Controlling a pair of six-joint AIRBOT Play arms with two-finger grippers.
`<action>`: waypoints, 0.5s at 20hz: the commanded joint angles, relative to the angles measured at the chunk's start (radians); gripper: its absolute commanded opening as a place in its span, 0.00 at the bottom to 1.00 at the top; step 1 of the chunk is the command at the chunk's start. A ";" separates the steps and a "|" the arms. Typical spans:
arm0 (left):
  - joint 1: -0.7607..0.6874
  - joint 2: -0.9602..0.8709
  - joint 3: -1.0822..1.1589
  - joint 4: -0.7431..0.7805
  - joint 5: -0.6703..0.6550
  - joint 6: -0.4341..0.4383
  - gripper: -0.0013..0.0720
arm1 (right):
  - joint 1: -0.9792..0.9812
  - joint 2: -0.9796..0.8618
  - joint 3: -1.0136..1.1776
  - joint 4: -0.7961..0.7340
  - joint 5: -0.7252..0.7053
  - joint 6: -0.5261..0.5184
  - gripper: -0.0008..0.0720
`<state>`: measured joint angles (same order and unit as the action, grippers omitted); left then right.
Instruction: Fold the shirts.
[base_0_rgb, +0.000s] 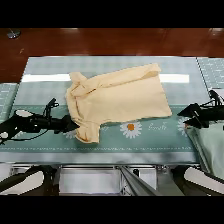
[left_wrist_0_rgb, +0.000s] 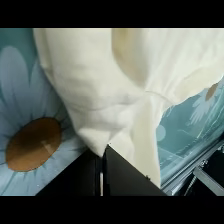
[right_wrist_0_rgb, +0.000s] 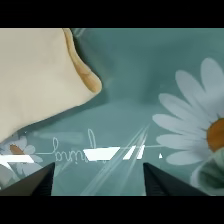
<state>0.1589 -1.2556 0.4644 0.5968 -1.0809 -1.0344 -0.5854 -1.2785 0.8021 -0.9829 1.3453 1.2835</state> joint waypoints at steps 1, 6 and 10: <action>-0.003 -0.001 0.027 -0.008 -0.012 0.000 0.06 | 0.092 -0.055 0.000 0.039 -0.060 0.023 0.87; -0.003 -0.001 0.040 -0.008 -0.011 0.001 0.06 | 0.218 -0.179 0.090 0.093 -0.158 0.092 0.87; -0.003 -0.002 0.040 -0.033 -0.007 0.002 0.06 | 0.293 -0.281 0.170 0.092 -0.183 0.177 0.87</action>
<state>0.1558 -1.2564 0.5026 0.5808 -1.0908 -1.0340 -0.3473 -1.4910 0.9199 -0.8940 1.1995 1.3937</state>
